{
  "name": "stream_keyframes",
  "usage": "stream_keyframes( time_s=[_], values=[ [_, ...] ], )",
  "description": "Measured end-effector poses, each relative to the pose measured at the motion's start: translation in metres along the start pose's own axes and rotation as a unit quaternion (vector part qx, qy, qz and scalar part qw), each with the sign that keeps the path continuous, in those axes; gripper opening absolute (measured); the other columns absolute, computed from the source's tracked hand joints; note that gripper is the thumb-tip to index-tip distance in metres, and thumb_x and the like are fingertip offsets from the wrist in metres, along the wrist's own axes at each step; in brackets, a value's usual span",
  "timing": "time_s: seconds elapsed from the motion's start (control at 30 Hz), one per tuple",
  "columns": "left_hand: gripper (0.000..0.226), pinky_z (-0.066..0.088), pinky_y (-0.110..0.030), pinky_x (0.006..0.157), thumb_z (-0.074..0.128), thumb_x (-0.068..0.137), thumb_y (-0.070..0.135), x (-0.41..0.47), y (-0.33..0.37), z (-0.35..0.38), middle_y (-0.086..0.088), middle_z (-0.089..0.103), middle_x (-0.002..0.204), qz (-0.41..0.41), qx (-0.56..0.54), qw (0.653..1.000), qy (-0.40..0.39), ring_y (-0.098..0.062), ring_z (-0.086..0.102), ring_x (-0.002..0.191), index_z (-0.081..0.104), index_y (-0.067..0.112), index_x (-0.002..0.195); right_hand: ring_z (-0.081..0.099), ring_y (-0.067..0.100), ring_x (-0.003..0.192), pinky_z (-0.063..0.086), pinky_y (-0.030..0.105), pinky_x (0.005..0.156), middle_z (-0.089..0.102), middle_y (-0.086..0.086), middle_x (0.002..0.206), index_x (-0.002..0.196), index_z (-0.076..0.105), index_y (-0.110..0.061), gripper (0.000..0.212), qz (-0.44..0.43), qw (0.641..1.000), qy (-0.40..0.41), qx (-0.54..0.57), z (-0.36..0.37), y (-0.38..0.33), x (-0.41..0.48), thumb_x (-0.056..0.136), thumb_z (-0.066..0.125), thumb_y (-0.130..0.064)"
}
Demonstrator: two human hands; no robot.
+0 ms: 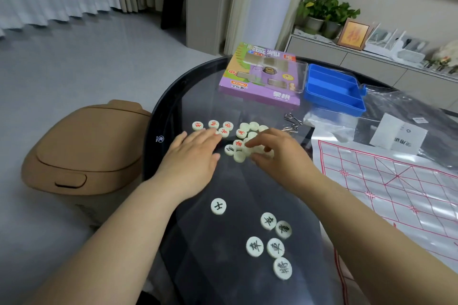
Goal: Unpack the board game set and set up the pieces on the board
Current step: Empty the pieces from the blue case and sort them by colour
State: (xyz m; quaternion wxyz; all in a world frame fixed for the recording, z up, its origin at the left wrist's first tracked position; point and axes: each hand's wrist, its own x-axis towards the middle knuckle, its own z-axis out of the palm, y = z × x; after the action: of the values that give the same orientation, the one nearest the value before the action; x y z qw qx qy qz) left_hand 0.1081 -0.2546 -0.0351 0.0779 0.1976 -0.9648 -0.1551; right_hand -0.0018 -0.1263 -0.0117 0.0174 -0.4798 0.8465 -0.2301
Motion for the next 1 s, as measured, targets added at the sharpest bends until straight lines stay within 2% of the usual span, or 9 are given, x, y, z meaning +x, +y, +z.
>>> stream_keyframes(
  time_s=[0.1, 0.2, 0.37, 0.47, 0.53, 0.67, 0.87, 0.93, 1.0],
  values=[
    [0.046, -0.002, -0.022, 0.109, 0.036, 0.096, 0.026, 0.001, 0.004, 0.0, 0.01, 0.018, 0.151, 0.027, -0.014, 0.996, 0.078, -0.01, 0.012, 0.139, 0.026, 0.025, 0.141, 0.049, 0.027, 0.107, 0.03, 0.02, 0.08, 0.059, 0.009, 0.113, 0.111, 0.065, -0.009, 0.03, -0.034, 0.999, 0.0, -0.03, 0.005, -0.004, -0.005, 0.082, 0.064, -0.018],
    [0.044, -0.001, -0.018, 0.103, 0.04, 0.094, 0.028, 0.0, 0.009, 0.001, 0.013, 0.027, 0.145, 0.071, -0.011, 0.994, 0.081, -0.01, 0.017, 0.135, 0.034, 0.028, 0.138, 0.049, 0.03, 0.105, 0.037, 0.032, 0.086, 0.058, 0.013, 0.109, 0.108, 0.064, -0.005, 0.032, -0.042, 0.998, -0.005, -0.053, 0.012, -0.008, -0.003, 0.082, 0.064, -0.023],
    [0.039, 0.003, -0.021, 0.102, 0.047, 0.092, 0.027, 0.0, 0.008, 0.008, 0.008, 0.039, 0.136, 0.084, 0.004, 0.992, 0.095, -0.016, 0.023, 0.131, 0.049, 0.025, 0.13, 0.046, 0.025, 0.107, 0.037, 0.031, 0.09, 0.056, 0.009, 0.109, 0.109, 0.059, -0.006, 0.032, -0.05, 0.99, -0.015, -0.133, 0.015, -0.006, 0.005, 0.087, 0.053, -0.028],
    [0.022, 0.02, -0.027, 0.091, 0.069, 0.074, 0.017, 0.0, 0.005, 0.011, -0.004, 0.063, 0.103, 0.102, 0.002, 0.986, 0.131, -0.033, 0.053, 0.106, 0.07, 0.011, 0.095, 0.059, 0.03, 0.071, 0.049, 0.029, 0.061, 0.063, 0.011, 0.071, 0.072, 0.066, -0.003, 0.019, -0.096, 0.979, 0.014, -0.177, 0.015, -0.01, 0.005, 0.064, 0.073, -0.019],
    [0.016, 0.03, -0.031, 0.084, 0.076, 0.064, 0.012, 0.0, 0.005, 0.01, -0.007, 0.067, 0.084, 0.098, -0.002, 0.985, 0.144, -0.034, 0.061, 0.088, 0.07, 0.008, 0.079, 0.057, 0.024, 0.05, 0.044, 0.019, 0.046, 0.058, 0.002, 0.051, 0.052, 0.063, -0.011, 0.024, -0.113, 0.969, 0.02, -0.217, 0.012, -0.012, 0.005, 0.042, 0.082, -0.02],
    [0.019, 0.033, -0.03, 0.088, 0.062, 0.084, 0.019, -0.003, 0.012, 0.003, -0.005, 0.064, 0.101, 0.059, -0.023, 0.99, 0.123, -0.025, 0.052, 0.104, 0.068, 0.009, 0.098, 0.055, 0.018, 0.047, 0.038, 0.013, 0.042, 0.056, -0.004, 0.047, 0.047, 0.061, -0.018, 0.029, -0.121, 0.967, -0.005, -0.222, 0.005, -0.014, 0.001, 0.031, 0.084, -0.023],
    [0.033, 0.039, -0.026, 0.086, 0.055, 0.087, 0.027, -0.008, 0.01, 0.0, 0.007, 0.064, 0.108, 0.036, -0.066, 0.984, 0.159, -0.013, 0.052, 0.107, 0.059, 0.022, 0.119, 0.057, 0.022, 0.051, 0.041, 0.018, 0.044, 0.061, 0.0, 0.052, 0.051, 0.066, -0.012, 0.009, -0.136, 0.974, 0.018, -0.18, 0.004, -0.005, -0.002, 0.058, 0.061, -0.017],
    [0.035, 0.039, -0.018, 0.081, 0.06, 0.083, 0.023, -0.013, 0.006, -0.001, 0.012, 0.063, 0.098, 0.026, -0.127, 0.979, 0.154, -0.006, 0.052, 0.1, 0.058, 0.025, 0.118, 0.056, 0.019, 0.063, 0.041, 0.022, 0.056, 0.065, 0.002, 0.067, 0.07, 0.072, -0.006, 0.017, -0.065, 0.995, 0.017, -0.073, -0.001, -0.004, -0.006, 0.076, 0.06, -0.017],
    [0.036, 0.033, -0.005, 0.075, 0.064, 0.08, 0.021, -0.02, 0.001, -0.001, 0.021, 0.061, 0.088, 0.029, -0.182, 0.975, 0.127, 0.002, 0.047, 0.095, 0.059, 0.028, 0.115, 0.052, 0.003, 0.063, 0.037, 0.011, 0.06, 0.062, -0.008, 0.073, 0.089, 0.072, -0.01, 0.014, 0.022, 0.996, -0.011, 0.08, -0.009, -0.003, -0.01, 0.084, 0.062, -0.018]
  ],
)
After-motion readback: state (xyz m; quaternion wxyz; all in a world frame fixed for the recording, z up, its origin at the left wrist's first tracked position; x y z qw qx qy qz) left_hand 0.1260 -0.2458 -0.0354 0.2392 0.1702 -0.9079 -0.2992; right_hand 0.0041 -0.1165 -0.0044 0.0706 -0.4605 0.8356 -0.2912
